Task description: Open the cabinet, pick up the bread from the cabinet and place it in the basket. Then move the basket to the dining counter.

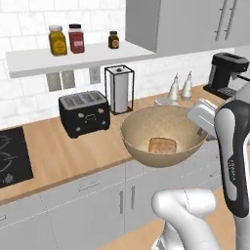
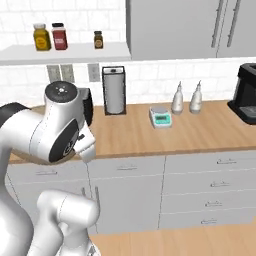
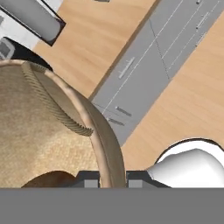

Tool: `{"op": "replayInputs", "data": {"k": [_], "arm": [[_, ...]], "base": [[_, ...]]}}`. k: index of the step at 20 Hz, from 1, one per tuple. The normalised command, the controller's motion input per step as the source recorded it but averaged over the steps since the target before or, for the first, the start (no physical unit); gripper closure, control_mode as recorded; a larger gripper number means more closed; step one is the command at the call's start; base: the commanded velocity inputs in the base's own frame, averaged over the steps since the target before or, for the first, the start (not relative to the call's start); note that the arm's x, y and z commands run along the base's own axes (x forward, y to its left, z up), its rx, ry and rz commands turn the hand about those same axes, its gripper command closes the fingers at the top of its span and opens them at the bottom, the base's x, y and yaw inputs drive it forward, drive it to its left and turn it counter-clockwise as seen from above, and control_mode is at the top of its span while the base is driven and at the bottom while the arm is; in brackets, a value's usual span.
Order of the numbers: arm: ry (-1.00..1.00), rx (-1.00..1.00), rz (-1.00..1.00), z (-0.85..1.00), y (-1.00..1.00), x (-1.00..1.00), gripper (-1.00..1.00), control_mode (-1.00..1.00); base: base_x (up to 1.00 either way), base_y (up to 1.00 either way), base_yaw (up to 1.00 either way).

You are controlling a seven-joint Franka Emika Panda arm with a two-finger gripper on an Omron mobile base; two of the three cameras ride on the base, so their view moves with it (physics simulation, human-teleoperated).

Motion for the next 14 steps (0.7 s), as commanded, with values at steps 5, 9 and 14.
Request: {"op": "replayInputs", "data": {"k": [5, 9, 14], "arm": [[0.0, 0.0, 0.0, 0.0, 0.0, 0.0, 1.0, 1.0], [0.0, 0.0, 0.0, 0.0, 0.0, 0.0, 1.0, 1.0], [0.0, 0.0, 0.0, 0.0, 0.0, 0.0, 1.0, 1.0]], "base": [[0.0, -0.06, -0.89], [-0.25, 0.0, -0.88], [-0.41, 0.0, -0.85]]}}
